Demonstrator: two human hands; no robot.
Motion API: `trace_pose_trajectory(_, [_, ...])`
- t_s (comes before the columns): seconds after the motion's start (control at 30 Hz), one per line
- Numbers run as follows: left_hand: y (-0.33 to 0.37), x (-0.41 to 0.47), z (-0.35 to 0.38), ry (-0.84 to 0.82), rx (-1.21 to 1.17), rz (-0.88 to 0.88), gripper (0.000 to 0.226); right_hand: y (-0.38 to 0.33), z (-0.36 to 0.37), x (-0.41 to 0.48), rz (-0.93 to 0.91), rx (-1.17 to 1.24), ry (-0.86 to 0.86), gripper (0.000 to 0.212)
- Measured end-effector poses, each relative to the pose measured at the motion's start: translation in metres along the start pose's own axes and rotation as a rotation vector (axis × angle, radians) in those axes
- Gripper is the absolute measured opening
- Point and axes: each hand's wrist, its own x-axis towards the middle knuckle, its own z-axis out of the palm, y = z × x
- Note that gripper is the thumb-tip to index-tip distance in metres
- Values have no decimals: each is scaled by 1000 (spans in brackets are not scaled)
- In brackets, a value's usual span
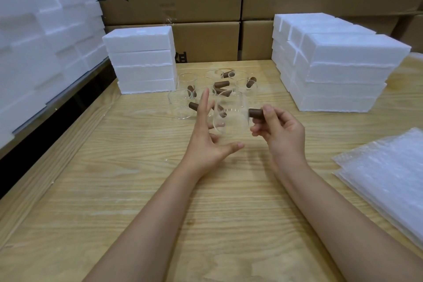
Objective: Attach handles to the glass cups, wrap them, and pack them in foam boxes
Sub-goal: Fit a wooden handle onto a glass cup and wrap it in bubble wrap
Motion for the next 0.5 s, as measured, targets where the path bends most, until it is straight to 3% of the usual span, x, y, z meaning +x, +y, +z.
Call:
trace_pose_trajectory(0.17, [1, -1, 2, 44, 17, 70, 110, 2, 1, 0, 92, -48, 28, 25])
trace_pose_trajectory(0.33, [-3, 1, 2, 37, 5, 41, 78, 7, -1, 1, 151, -126, 61, 30])
trace_pose_trajectory(0.5, [-5, 3, 3, 52, 8, 49, 73, 11, 0, -2, 34, -308, 48, 27])
